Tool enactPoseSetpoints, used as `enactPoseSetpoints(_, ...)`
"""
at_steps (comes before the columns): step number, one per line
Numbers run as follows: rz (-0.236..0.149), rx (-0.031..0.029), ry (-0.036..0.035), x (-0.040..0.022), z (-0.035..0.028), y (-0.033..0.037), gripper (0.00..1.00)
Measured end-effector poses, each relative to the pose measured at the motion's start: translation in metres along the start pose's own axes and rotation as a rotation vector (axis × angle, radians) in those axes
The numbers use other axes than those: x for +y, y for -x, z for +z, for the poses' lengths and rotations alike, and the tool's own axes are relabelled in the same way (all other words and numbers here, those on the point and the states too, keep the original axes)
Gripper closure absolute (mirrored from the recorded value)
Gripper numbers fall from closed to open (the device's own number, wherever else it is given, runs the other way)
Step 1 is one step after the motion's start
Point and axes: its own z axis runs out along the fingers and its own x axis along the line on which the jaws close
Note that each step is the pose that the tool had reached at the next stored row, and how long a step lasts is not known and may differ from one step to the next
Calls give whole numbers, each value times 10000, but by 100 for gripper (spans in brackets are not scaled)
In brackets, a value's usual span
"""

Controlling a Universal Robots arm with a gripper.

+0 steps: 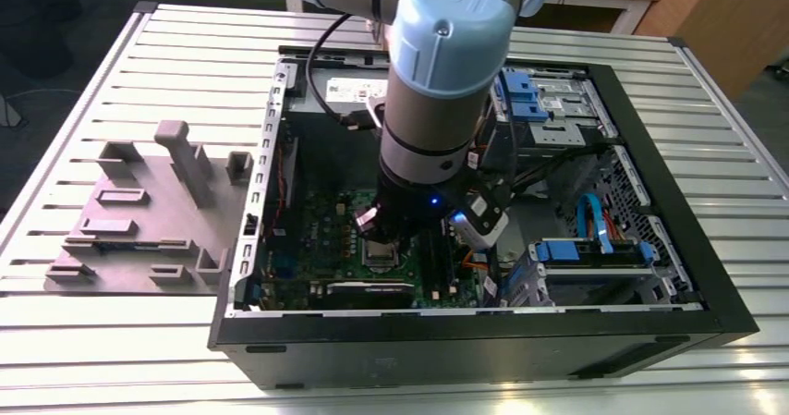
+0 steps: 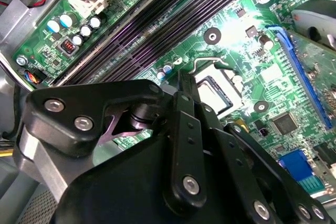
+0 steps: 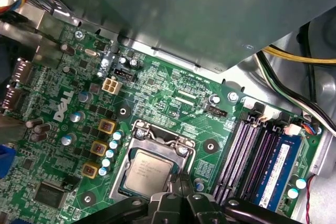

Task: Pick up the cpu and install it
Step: 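Install the first cpu locking lever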

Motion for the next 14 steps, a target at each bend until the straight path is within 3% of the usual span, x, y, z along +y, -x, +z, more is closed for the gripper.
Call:
enactPoseSetpoints(7, -29, -168, -47, -1, 31, 0, 90)
enactPoseSetpoints(14, -48, -242, -38, -16, 33, -18, 90)
